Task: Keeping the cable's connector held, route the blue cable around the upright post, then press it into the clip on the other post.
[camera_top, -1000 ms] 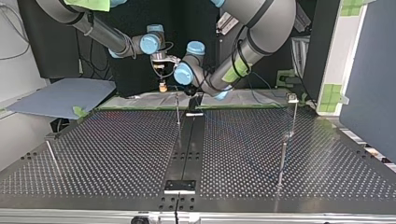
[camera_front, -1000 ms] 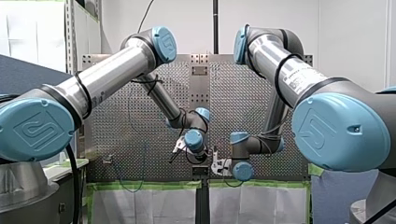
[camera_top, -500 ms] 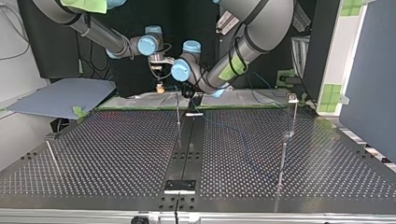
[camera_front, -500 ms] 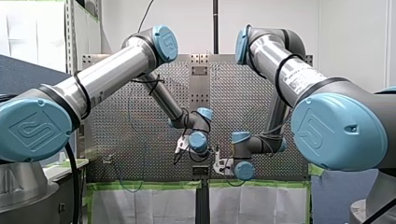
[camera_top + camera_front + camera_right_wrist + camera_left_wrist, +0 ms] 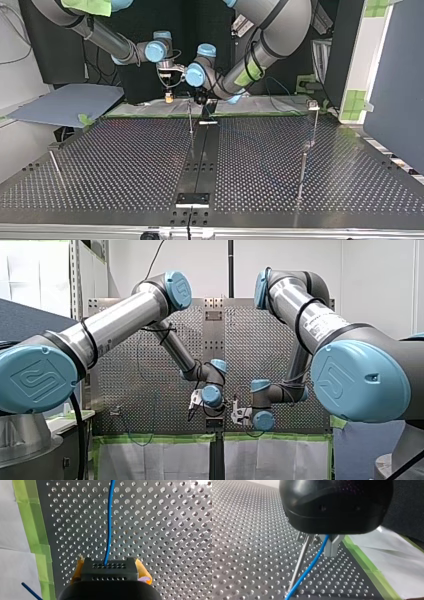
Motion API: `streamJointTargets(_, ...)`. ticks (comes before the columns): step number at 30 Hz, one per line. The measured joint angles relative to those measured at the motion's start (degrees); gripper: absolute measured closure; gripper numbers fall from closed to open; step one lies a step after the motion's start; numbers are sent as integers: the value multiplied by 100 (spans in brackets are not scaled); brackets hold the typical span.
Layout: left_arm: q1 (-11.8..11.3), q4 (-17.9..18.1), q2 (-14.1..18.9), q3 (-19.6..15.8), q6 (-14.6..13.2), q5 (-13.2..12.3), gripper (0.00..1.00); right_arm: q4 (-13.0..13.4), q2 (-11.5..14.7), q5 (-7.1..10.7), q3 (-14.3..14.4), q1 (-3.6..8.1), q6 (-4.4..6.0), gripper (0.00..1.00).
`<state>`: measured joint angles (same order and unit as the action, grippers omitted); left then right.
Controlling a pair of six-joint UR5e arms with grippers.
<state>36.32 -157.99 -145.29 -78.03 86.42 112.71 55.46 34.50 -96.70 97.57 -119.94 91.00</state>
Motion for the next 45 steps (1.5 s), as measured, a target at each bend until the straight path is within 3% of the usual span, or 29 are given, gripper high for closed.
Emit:
streamJointTargets(12,-65,132,-6,0,219,-127,100,-248,-2,144,-215,39,-108,100)
streamJointTargets(28,-92,133,-5,1,369,-256,100,-459,17,212,-394,233,-87,100)
streamJointTargets(40,-233,165,-18,1,843,-712,100,-680,18,360,-549,357,-76,100)
streamJointTargets(45,-370,174,-145,1,885,-849,100,-735,18,408,-593,376,-71,100)
